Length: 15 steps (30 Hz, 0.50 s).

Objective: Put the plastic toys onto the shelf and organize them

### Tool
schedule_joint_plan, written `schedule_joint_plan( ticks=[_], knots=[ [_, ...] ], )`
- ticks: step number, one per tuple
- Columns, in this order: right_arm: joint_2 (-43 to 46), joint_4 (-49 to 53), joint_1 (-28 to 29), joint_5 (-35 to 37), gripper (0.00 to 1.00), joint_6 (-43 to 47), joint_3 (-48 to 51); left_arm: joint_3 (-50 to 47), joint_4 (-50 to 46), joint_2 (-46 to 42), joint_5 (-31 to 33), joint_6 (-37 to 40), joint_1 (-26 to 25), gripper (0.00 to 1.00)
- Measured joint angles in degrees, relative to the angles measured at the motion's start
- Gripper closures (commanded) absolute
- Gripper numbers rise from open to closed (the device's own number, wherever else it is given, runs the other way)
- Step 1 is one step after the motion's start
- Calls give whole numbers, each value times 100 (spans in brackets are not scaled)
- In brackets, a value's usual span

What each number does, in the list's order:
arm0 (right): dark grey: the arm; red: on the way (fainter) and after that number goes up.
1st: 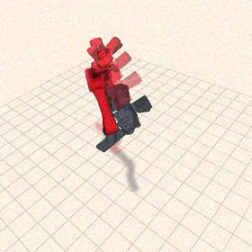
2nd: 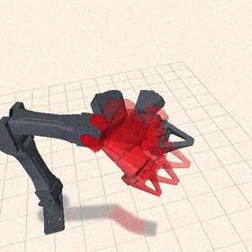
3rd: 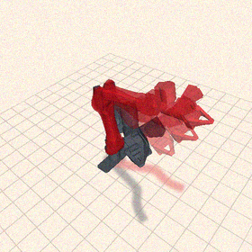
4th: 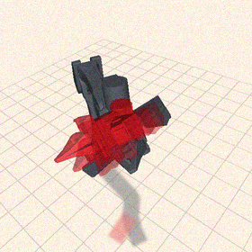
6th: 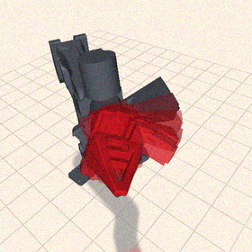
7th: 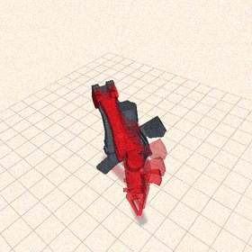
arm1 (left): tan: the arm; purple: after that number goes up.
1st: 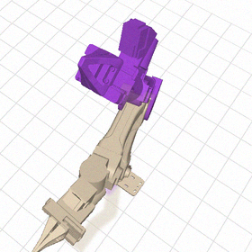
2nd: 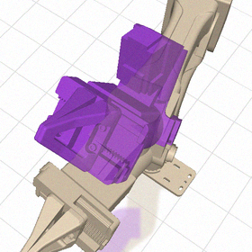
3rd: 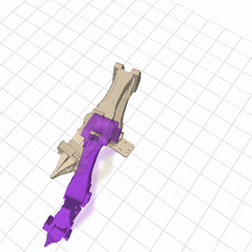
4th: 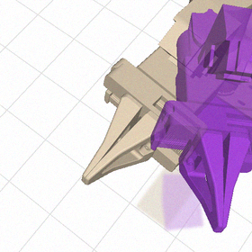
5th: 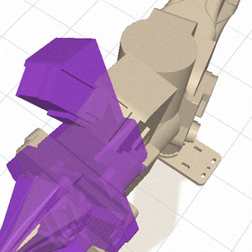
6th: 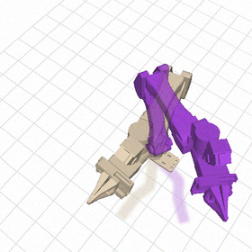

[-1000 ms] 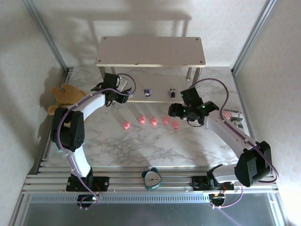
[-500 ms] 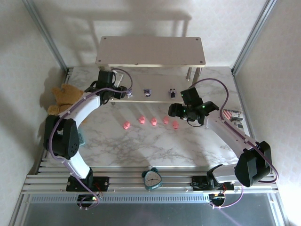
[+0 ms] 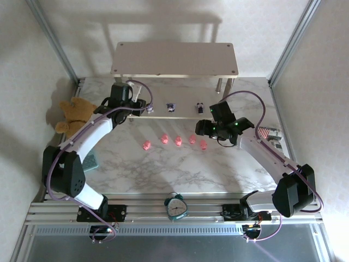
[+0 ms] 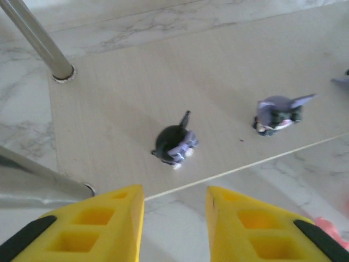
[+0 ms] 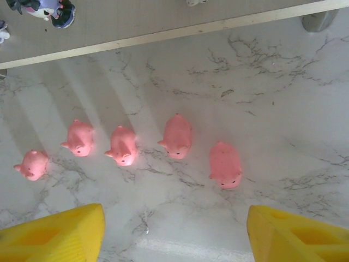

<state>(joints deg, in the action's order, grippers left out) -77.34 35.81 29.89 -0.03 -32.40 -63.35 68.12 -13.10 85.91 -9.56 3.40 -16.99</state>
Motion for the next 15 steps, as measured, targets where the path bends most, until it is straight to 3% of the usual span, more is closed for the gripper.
schedule_joint_plan(
  ticks=[4,10,15],
  knots=[
    [0,0,4,-2,36,2,0,-413,181,-367,-79,-752,-125,92],
    [-7,-39,4,-26,46,28,0,-1158,798,-422,-358,-1899,-146,93],
    [-46,-136,4,-116,48,26,0,-1449,1344,-140,-393,-2614,-280,94]
  ],
)
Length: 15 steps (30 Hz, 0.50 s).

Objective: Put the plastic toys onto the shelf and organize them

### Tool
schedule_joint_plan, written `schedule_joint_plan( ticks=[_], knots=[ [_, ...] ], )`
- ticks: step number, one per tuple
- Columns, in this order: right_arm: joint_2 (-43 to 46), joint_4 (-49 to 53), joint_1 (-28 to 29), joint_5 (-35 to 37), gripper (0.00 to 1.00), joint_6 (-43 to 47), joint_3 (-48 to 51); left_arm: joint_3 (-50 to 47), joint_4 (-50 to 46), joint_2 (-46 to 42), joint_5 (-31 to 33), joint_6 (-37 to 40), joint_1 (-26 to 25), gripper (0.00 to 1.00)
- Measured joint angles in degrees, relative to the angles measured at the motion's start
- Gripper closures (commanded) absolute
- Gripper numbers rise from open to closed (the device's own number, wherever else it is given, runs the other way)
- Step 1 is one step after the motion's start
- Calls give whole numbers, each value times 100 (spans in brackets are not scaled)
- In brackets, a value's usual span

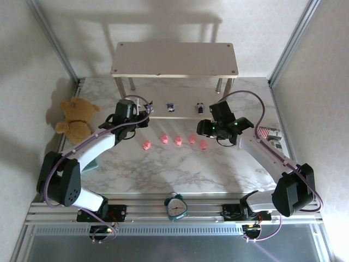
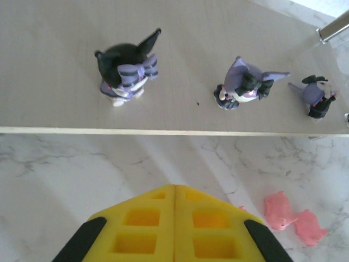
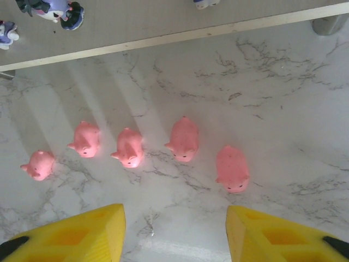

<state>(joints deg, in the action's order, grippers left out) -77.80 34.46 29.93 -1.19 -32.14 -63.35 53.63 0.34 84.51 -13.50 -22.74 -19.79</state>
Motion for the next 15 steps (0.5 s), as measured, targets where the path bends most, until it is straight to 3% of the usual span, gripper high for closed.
schedule_joint_plan(
  ticks=[7,15],
  knots=[
    [-46,-133,0,-44,48,83,4,-33,741,529,48,-640,-28,95],
    [-46,-197,0,-39,48,188,26,-31,951,1051,70,-970,-28,95]
  ],
)
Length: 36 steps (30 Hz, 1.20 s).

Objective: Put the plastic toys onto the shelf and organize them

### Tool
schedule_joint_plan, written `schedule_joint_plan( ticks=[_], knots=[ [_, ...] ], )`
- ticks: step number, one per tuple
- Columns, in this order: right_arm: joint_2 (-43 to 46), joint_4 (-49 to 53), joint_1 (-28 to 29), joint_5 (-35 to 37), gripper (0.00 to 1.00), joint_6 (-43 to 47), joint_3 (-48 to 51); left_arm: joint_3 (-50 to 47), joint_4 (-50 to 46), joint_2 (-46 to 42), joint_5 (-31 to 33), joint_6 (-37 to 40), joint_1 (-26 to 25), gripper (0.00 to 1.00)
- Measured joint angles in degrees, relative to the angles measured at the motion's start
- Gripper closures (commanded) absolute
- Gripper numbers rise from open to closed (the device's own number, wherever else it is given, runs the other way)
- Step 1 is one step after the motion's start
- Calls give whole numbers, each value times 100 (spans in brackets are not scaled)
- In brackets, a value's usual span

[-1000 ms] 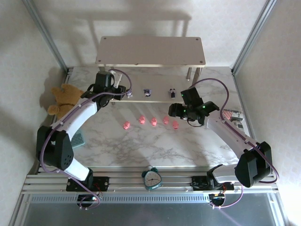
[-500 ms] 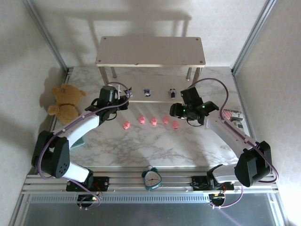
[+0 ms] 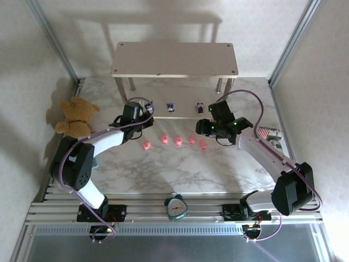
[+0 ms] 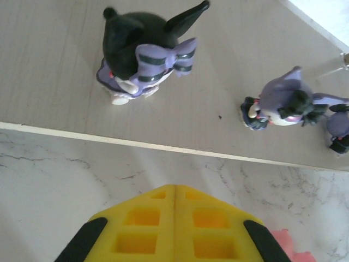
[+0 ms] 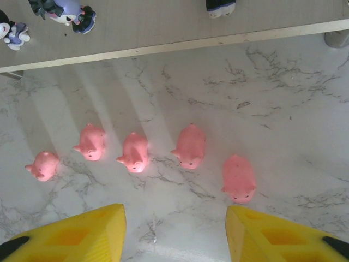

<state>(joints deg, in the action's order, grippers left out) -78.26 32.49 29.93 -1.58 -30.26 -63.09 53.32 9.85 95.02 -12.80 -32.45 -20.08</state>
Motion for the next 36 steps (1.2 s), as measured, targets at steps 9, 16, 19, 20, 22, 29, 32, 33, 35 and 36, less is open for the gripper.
schedule_joint_plan(
  ticks=[9,16,19,20,22,29,32,33,35,36],
  knots=[
    [-37,-22,-2,0,47,85,26,35,136,221,96,-81,13,95],
    [-85,-46,-9,-2,47,107,33,151,199,415,175,-83,131,95],
    [-105,-63,-26,0,47,109,39,208,212,457,216,-83,173,95],
    [-109,-70,-35,0,47,109,48,223,214,461,219,-83,181,95],
    [-109,-79,-57,-2,47,109,70,267,219,472,227,-83,192,95],
    [-111,-146,-122,-2,47,109,146,444,214,616,254,-79,227,95],
    [-114,-149,-142,-2,47,111,173,474,212,662,284,-76,240,95],
    [-114,-146,-146,-4,47,111,173,476,210,669,304,-76,245,95],
    [-114,-149,-160,-4,47,111,173,476,201,675,326,-70,260,95],
    [-114,-149,-173,-4,47,111,173,476,199,675,334,-59,269,95]
  ],
)
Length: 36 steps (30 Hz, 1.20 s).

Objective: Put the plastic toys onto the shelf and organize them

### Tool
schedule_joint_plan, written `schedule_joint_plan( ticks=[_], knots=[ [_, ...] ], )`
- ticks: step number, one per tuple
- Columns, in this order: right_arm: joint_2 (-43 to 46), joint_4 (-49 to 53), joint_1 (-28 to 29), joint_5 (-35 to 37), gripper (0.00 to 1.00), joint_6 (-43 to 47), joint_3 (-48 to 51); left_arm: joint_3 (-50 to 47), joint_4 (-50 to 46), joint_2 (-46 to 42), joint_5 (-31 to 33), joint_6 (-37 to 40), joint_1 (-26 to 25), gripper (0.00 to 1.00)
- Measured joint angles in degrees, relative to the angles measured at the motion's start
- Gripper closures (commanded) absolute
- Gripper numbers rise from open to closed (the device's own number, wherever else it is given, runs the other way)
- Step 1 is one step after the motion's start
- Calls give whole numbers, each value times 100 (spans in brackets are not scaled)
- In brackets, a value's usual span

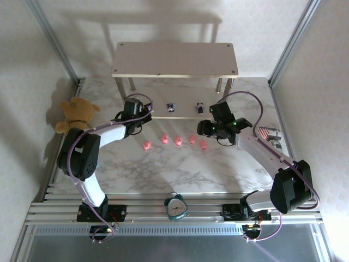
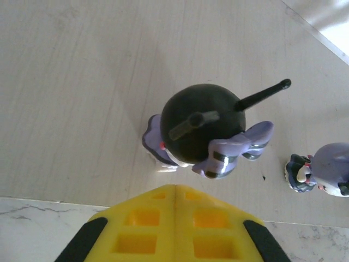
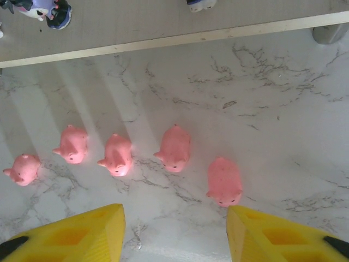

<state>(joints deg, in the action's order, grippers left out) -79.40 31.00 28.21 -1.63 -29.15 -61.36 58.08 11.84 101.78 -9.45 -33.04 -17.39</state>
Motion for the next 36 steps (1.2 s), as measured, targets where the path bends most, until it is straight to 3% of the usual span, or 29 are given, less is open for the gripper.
schedule_joint_plan(
  ticks=[36],
  knots=[
    [0,-15,-70,-13,46,0,74,323,-267,190,35,350,149,95]
  ],
)
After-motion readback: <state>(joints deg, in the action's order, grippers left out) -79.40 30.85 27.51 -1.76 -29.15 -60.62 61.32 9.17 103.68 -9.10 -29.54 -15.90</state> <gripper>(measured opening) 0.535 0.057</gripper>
